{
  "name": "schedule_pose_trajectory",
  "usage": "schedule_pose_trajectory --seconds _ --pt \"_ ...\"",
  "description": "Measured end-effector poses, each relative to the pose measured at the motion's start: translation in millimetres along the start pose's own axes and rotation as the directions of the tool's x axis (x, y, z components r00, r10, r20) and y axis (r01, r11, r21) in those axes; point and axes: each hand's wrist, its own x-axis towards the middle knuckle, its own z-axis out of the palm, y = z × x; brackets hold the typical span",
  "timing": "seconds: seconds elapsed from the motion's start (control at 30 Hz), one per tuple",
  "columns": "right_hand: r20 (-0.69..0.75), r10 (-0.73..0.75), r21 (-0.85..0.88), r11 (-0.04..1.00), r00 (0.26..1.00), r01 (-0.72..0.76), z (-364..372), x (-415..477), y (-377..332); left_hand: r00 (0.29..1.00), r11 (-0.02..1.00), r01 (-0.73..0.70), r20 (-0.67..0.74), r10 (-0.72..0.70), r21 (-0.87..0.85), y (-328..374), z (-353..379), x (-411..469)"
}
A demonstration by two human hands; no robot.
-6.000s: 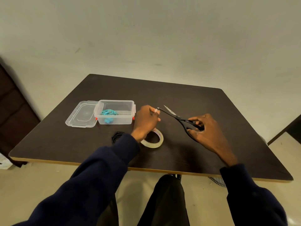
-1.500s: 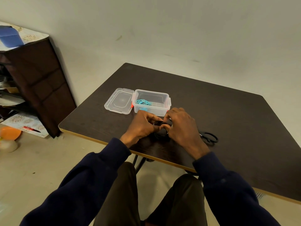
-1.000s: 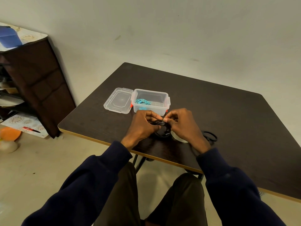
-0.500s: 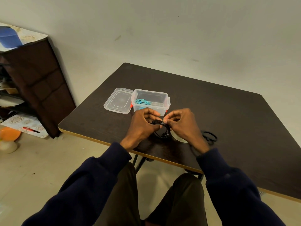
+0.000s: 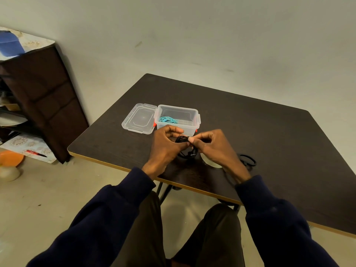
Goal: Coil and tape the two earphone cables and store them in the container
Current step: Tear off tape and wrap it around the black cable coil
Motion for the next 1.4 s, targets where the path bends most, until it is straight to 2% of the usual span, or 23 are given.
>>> schedule_pose_trajectory --seconds 0.13,0.3,0.4,0.7,0.8,0.93,1.03,1.2,1.33,1.4 --pt "-0.051 0.015 -0.02 1.0 0.999 -0.016 3 0 0 1.0 1.0 -0.005 0.013 0.004 0.029 -1 2 -1" --pt "-0.038 0.037 -0.051 0.998 0.999 -0.039 6 0 -3 0.989 0.967 -0.148 0.029 0.145 0.205 2 3 1" --pt "-0.036 0.045 -0.04 0.998 0.998 -0.047 6 0 -4 0.98 0.947 -0.2 0.035 0.197 0.25 4 4 -1" --pt "-0.122 -0.013 -0.012 1.0 0.992 0.012 3 0 -2 0.964 0.917 -0.237 -0.036 0.262 0.32 0 6 -5" --pt "-0.064 0.022 0.023 1.0 0.998 -0.021 2 1 -4 0.957 0.907 -0.266 -0.025 0.29 0.327 2 6 -6" --pt "0.159 0.122 0.141 0.979 0.98 -0.144 -5 3 -7 0.948 0.885 -0.3 0.008 0.318 0.356 -1 4 -7" --pt "0.198 0.133 0.153 0.974 0.971 -0.164 -6 3 -8 0.94 0.867 -0.328 0.038 0.339 0.375 -2 3 -8" --pt "0.151 0.133 0.18 0.971 0.98 -0.159 -3 2 -8 0.966 0.907 -0.253 0.041 0.255 0.337 2 0 -9" --pt "0.039 0.13 0.154 0.979 0.991 -0.135 -1 2 -5 0.992 0.95 -0.093 0.108 0.063 0.299 7 -7 -4" --pt "0.007 0.11 0.136 0.985 0.994 -0.11 -2 1 -4 0.985 0.977 0.0 0.169 -0.037 0.212 8 -12 -3"
